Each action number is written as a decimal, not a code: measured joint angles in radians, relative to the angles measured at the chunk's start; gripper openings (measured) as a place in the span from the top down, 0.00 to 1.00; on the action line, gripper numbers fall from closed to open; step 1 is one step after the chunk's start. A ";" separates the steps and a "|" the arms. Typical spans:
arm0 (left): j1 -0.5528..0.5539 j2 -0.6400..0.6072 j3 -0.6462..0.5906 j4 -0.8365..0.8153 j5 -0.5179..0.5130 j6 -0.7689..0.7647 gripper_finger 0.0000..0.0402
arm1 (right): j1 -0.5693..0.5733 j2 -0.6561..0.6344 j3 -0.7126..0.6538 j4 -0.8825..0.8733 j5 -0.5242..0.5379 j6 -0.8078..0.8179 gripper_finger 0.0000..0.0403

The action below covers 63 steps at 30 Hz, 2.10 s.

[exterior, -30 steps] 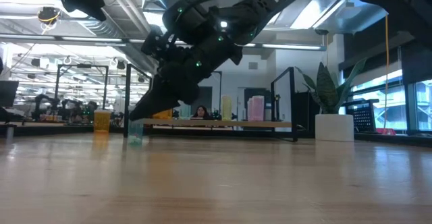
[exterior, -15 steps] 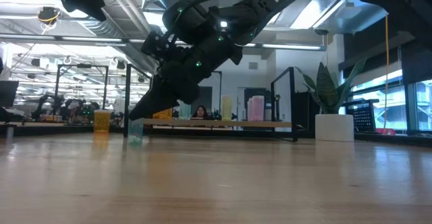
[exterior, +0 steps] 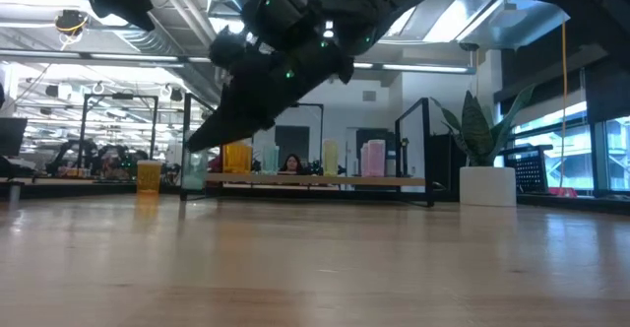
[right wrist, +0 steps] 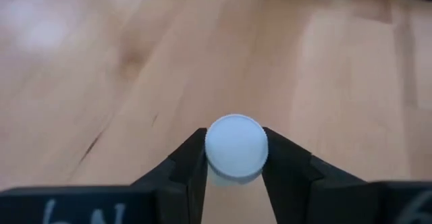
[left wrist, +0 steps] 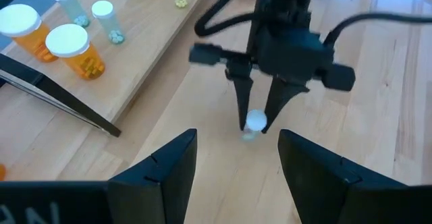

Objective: Pick and place medicine bottles onto shelf by color
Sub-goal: Put the blue pill bottle on the shelf aligned with the other blue pill bottles

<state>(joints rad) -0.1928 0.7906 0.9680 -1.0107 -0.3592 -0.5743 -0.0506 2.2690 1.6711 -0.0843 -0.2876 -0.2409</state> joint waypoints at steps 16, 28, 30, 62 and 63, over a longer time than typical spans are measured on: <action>0.001 0.002 0.000 -0.009 -0.002 0.002 0.50 | -0.091 -0.178 0.001 -0.111 0.396 0.376 0.69; 0.001 0.002 0.000 -0.010 -0.048 0.002 0.50 | -0.116 -0.180 0.000 -0.148 0.649 0.547 0.69; 0.001 0.002 0.000 -0.010 -0.048 0.003 0.50 | -0.116 -0.177 0.001 -0.143 0.653 0.529 0.69; 0.001 0.002 0.000 -0.010 -0.056 0.010 0.50 | -0.137 -0.105 -0.008 -0.119 0.603 0.414 0.69; 0.001 0.002 0.000 -0.010 -0.056 0.010 0.50 | -0.137 -0.105 -0.008 -0.116 0.602 0.413 0.69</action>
<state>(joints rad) -0.1921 0.7929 0.9680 -1.0203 -0.4156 -0.5648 -0.1875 2.1643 1.6629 -0.2005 0.3140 0.1725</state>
